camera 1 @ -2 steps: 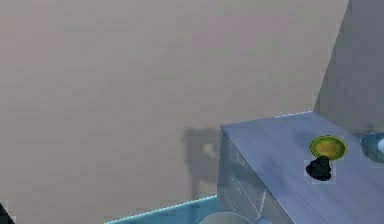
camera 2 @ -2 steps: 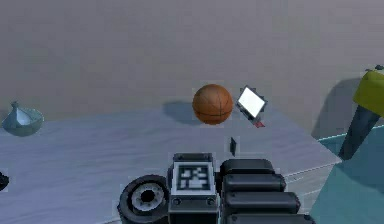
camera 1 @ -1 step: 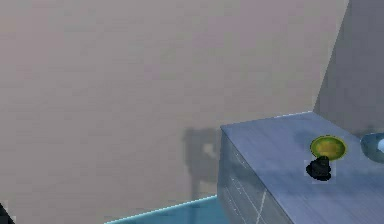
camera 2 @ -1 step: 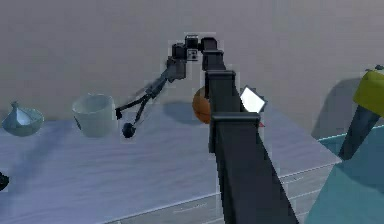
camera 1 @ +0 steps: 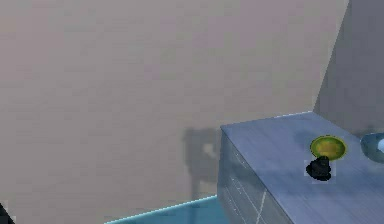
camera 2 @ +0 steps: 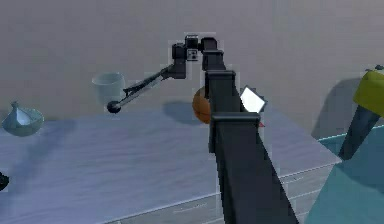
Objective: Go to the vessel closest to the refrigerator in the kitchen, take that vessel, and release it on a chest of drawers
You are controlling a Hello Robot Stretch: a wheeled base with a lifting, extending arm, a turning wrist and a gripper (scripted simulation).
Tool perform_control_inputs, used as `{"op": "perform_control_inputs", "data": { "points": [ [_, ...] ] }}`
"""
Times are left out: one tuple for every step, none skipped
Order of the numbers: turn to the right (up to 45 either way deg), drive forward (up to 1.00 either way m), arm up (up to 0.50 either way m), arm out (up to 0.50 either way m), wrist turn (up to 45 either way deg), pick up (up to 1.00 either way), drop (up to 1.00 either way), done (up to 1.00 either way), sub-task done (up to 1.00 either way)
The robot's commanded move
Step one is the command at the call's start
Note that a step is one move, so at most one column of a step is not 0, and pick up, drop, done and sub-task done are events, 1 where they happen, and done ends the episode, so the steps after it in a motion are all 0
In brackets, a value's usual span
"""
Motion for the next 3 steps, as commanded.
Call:
{"op": "perform_control_inputs", "data": {
  "points": [
    [0.0,0.00,-0.04,0.00,0.0,0.00,0.00,0.00,0.00],
    [0.0,0.00,-0.32,0.00,0.0,0.00,0.00,0.00,0.00],
    [0.0,0.00,0.00,0.00,0.0,0.00,1.00,0.00,0.00]
  ]
}}
